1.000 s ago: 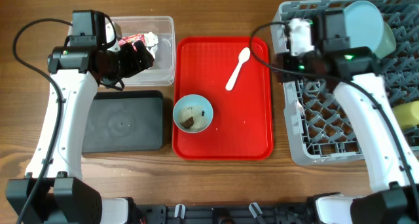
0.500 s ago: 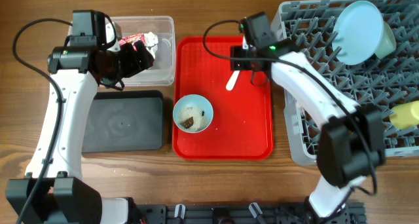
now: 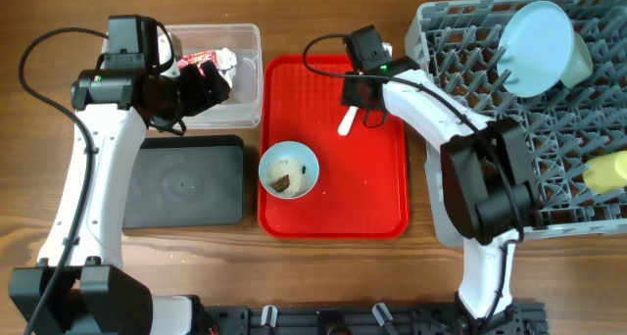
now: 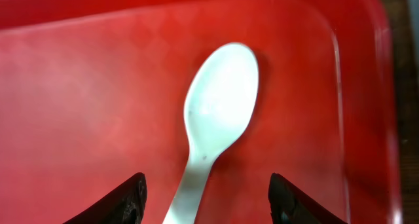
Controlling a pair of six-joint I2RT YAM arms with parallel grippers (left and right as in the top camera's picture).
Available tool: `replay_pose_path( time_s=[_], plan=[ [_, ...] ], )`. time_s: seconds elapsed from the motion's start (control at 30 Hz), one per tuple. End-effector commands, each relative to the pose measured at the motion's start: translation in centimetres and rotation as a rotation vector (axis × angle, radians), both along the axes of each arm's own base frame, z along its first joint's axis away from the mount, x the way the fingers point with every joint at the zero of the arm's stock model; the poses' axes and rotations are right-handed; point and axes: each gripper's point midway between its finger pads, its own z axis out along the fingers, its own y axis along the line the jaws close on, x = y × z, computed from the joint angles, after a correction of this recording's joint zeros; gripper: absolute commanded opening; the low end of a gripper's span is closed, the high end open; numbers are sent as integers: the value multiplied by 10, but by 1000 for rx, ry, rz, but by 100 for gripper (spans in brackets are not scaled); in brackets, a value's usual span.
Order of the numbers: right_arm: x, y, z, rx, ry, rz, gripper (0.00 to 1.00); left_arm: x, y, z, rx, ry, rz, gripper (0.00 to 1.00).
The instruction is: Sort waste into correct bins and load items into the dishwasher rack
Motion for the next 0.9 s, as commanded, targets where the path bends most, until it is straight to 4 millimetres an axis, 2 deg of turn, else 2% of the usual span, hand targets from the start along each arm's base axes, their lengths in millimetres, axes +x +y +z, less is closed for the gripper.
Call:
replay_pose_path(
  time_s=[0.0, 0.07, 0.13, 0.43, 0.67, 0.8, 0.87],
  plan=[
    [3, -1, -12, -11, 10, -41, 58, 0, 1, 6, 9, -21, -11, 95],
    [2, -2, -14, -13, 15, -41, 47, 0, 1, 6, 9, -21, -11, 95],
    [0, -2, -16, -16, 26, -41, 41, 0, 1, 5, 9, -21, -10, 95],
    [-22, -11, -42, -62, 141, -38, 26, 0, 1, 6, 9, -21, -11, 95],
    [-27, -6, -40, -31, 165, -23, 17, 0, 1, 5, 9, -20, -11, 95],
    [-27, -6, -30, -35, 155, 4, 8, 0, 1, 5, 9, -20, -11, 95],
    [-26, -5, -21, -37, 141, 28, 7, 0, 1, 5, 9, -20, -11, 95]
  ],
)
